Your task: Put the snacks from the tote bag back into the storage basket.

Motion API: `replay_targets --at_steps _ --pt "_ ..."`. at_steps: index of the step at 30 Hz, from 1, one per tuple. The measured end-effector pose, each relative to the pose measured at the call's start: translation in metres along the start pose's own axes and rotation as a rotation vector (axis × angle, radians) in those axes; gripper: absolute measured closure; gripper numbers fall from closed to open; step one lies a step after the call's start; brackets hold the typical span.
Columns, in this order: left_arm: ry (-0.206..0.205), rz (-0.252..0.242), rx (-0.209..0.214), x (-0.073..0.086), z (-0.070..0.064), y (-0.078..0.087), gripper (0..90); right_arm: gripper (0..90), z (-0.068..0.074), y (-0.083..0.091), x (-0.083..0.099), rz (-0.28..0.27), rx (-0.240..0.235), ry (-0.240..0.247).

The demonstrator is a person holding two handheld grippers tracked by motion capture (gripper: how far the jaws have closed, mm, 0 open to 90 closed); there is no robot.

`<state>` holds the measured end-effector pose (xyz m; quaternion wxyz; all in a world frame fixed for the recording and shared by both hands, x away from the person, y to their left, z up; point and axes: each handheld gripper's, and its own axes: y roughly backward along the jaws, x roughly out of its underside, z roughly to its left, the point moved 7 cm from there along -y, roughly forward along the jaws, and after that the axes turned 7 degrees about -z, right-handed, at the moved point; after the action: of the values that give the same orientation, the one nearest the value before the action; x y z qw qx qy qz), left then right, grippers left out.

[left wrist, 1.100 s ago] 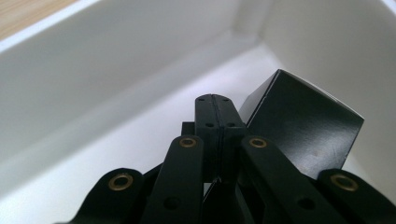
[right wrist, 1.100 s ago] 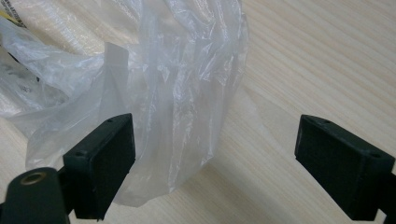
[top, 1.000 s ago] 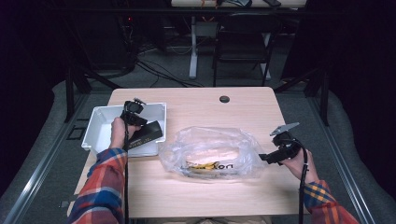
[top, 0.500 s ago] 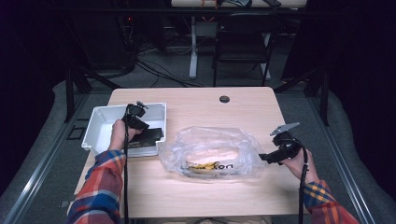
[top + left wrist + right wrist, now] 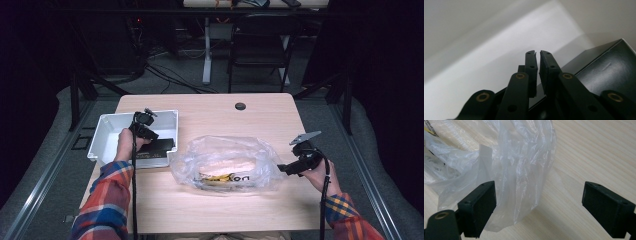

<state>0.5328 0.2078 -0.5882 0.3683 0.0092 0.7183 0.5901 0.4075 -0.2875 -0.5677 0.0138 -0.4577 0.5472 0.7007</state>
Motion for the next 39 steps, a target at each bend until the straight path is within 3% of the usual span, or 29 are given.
replay_targets --at_steps 6,7,10,15,18,22,26,31,39 --pt "0.045 -0.039 -0.035 0.003 0.011 0.009 78.5 11.7 0.000 0.000 -0.001 -0.003 0.000 -0.001" --pt "0.057 -0.063 -0.038 0.003 0.013 0.012 77.8 11.6 0.000 0.001 -0.001 0.000 0.000 0.002" --pt "0.061 -0.089 -0.053 0.003 0.015 0.018 69.0 11.6 0.000 0.001 -0.001 -0.005 0.001 0.000" --pt "0.075 -0.126 -0.083 0.002 0.016 0.032 44.1 11.7 -0.001 0.003 -0.002 -0.016 0.013 0.002" --pt "0.091 -0.151 -0.070 0.002 0.013 0.042 29.2 11.7 -0.001 0.005 -0.003 -0.022 0.007 -0.003" --pt "0.095 -0.181 -0.062 0.003 0.005 0.059 21.8 11.7 -0.002 0.007 -0.003 -0.032 0.016 -0.004" --pt "0.092 -0.248 -0.057 0.006 -0.005 0.081 21.0 11.7 -0.003 0.009 -0.003 -0.030 0.020 -0.004" --pt "0.038 -0.269 -0.051 0.017 -0.028 0.107 18.2 11.8 -0.002 0.010 -0.003 -0.029 0.019 -0.003" --pt "-0.036 -0.261 -0.070 0.038 -0.061 0.132 16.6 12.0 -0.001 0.010 -0.003 -0.031 0.023 0.000"
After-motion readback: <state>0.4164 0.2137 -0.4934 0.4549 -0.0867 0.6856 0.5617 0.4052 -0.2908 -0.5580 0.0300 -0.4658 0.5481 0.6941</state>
